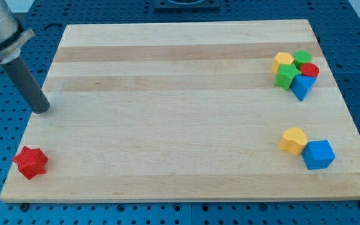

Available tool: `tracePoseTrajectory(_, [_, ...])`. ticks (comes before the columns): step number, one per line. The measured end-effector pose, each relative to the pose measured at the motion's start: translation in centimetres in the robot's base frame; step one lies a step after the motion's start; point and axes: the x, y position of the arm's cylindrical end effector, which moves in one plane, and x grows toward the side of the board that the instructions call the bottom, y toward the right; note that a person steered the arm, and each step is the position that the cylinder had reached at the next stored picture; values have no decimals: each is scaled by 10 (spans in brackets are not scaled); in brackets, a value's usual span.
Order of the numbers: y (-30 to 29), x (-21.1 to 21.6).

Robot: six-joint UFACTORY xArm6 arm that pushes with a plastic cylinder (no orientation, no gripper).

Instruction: Move the red star into the group of the blocks

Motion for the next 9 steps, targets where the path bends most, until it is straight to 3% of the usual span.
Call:
tracePoseTrajectory(3, [-28,16])
tracePoseTrajectory(4, [-28,29])
tracePoseTrajectory(5, [-28,71])
tracePoseTrajectory(9, [-26,121])
